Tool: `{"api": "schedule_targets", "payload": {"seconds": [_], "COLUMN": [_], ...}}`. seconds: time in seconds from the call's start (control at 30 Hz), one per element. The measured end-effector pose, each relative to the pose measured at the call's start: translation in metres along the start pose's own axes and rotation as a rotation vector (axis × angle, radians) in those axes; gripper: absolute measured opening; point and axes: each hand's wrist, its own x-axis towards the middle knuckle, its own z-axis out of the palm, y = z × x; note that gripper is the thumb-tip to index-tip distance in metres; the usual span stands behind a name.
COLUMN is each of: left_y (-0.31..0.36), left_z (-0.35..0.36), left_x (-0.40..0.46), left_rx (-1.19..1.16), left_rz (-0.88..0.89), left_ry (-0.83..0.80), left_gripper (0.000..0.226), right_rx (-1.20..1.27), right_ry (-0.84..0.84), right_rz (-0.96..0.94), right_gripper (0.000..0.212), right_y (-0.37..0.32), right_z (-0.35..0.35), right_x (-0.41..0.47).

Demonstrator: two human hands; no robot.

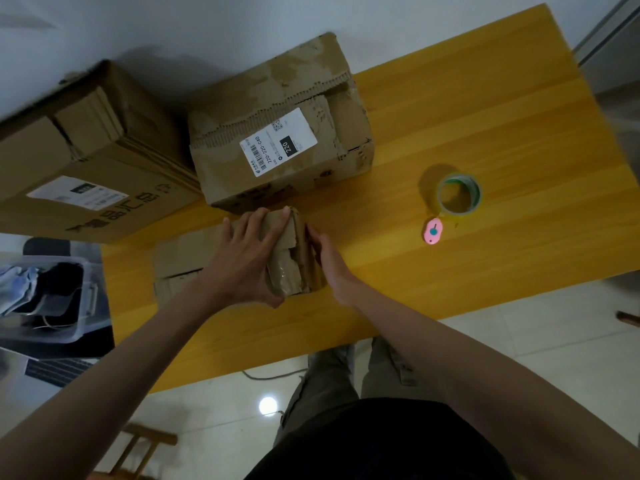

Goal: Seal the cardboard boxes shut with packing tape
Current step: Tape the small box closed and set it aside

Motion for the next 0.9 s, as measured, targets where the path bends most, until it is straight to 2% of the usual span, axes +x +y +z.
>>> {"api": "schedule_targets", "payload": {"seconds": [0.07, 0.17, 0.3, 0.37, 0.43, 0.6, 0.67, 0.73, 0.77, 0.83, 0.9], "left_y": [-0.003, -0.006, -0.003, -0.003, -0.005, -0.012, -0.013, -0.014, -0.013, -0.014, -0.015], "left_z": [-0.007, -0.021, -0.035, -0.034, -0.029, -0.023, -0.022, -0.021, -0.02, -0.02, -0.02], "left_x": [-0.004, -0.017, -0.033, -0.036, -0.038, -0.043, -0.045, -0.047, -0.047, -0.045, -0.043], "left_rx": [-0.028, -0.231, -0.48, -0.531, -0.558, -0.552, -0.566, -0.574, -0.573, -0.568, -0.572], "left_rz": [0.032, 0.077, 0.128, 0.127, 0.127, 0.118, 0.112, 0.102, 0.101, 0.106, 0.107], "left_ry": [0.028, 0.138, 0.283, 0.319, 0.349, 0.403, 0.406, 0.404, 0.407, 0.425, 0.446], "left_gripper": [0.154, 0.152, 0.15, 0.15, 0.149, 0.147, 0.147, 0.148, 0.149, 0.148, 0.148], "right_rx": [-0.041, -0.085, -0.242, -0.29, -0.316, -0.277, -0.372, -0.553, -0.676, -0.91, -0.977], "right_ry": [0.034, 0.108, 0.138, 0.15, 0.2, 0.22, 0.322, 0.423, 0.398, 0.228, 0.073], "right_rz": [-0.061, -0.234, -0.312, -0.362, -0.4, -0.465, -0.519, -0.559, -0.556, -0.559, -0.66], "right_gripper": [0.052, 0.054, 0.1, 0.108, 0.099, 0.041, 0.032, 0.04, 0.052, 0.076, 0.084], "right_y": [-0.006, -0.027, -0.055, -0.062, -0.066, -0.069, -0.072, -0.072, -0.072, -0.069, -0.068], "right_z": [-0.007, -0.024, -0.031, -0.028, -0.028, -0.041, -0.045, -0.043, -0.036, -0.009, 0.022], "right_x": [-0.001, -0.006, -0.017, -0.018, -0.015, -0.007, -0.006, -0.002, -0.005, -0.018, -0.04]}}
